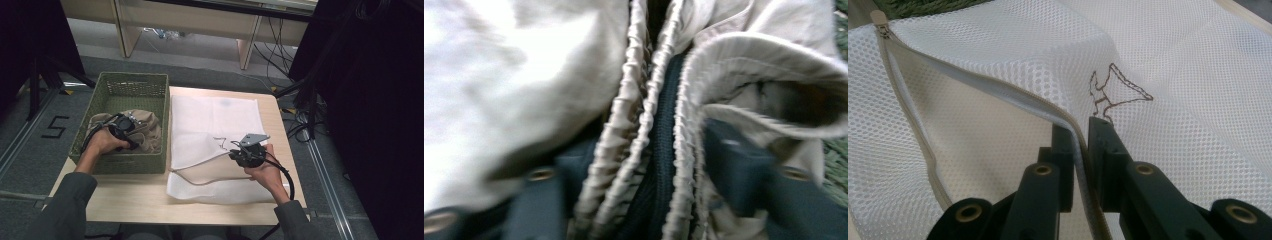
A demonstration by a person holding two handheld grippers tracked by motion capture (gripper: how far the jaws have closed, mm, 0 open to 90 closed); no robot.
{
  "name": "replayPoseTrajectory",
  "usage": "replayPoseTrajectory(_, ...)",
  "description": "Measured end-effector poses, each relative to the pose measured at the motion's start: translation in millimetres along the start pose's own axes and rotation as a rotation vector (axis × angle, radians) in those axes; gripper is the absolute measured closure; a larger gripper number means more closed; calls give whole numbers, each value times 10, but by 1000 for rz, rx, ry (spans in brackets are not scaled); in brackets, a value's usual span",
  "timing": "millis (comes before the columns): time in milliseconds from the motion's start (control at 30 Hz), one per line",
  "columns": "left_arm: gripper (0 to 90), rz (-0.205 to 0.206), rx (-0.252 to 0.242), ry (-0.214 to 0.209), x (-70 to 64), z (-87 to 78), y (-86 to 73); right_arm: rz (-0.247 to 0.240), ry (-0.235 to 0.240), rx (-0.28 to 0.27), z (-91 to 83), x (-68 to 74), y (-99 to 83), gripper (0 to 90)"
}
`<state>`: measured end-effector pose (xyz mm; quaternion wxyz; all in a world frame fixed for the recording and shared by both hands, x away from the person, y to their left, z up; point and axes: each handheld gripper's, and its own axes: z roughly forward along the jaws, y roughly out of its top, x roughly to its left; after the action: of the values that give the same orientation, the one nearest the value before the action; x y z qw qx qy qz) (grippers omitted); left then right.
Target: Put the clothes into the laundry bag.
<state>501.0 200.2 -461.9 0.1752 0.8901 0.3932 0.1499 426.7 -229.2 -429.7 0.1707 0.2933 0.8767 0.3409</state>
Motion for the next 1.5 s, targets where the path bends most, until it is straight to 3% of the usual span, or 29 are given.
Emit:
replayPoseTrajectory(100,601,-16,-16,7,13,-16,-2,-5,-1,2,1,-2,-1,825)
replayPoseTrajectory(133,615,-43,-38,30,25,-29,2,-5,-2,3,3,-3,-1,825)
replayPoseTrajectory(167,621,-43,-38,30,25,-29,2,-5,-2,3,3,-3,-1,825)
replayPoseTrajectory(267,619,-107,-76,100,26,-24,48,-5,0,1,7,-9,-4,825)
replayPoseTrajectory(300,606,-105,-69,89,21,-13,56,-10,-1,2,8,-12,-7,825)
replayPoseTrajectory(333,586,-105,-69,89,21,-13,56,-16,-7,3,8,-18,-7,825)
replayPoseTrajectory(400,507,-128,-61,49,27,3,52,1,-3,2,0,-13,-7,825)
replayPoseTrajectory(533,278,-121,-29,45,36,46,12,-8,2,2,-1,-16,-8,825)
replayPoseTrajectory(700,231,-147,-38,51,48,96,-9,-2,0,2,-5,-10,-6,825)
replayPoseTrajectory(800,312,-144,-30,44,51,94,-11,-4,1,5,-4,-12,-8,825)
replayPoseTrajectory(933,544,-115,-27,27,24,80,-1,-2,1,-1,-2,-9,-3,825)
replayPoseTrajectory(1033,634,-118,-44,18,26,53,-2,-7,1,-1,-2,-8,-5,825)
replayPoseTrajectory(1133,650,-134,-77,2,46,19,-17,-2,0,-4,-5,-12,-2,826)
replayPoseTrajectory(1267,663,-188,-185,-25,81,-90,-1,-10,0,-7,-5,-24,1,828)
replayPoseTrajectory(1400,665,-217,-267,-45,99,-244,50,-8,2,-5,-10,-19,1,835)
replayPoseTrajectory(1500,667,-218,-294,-51,103,-329,73,2,0,-7,-18,-15,8,845)
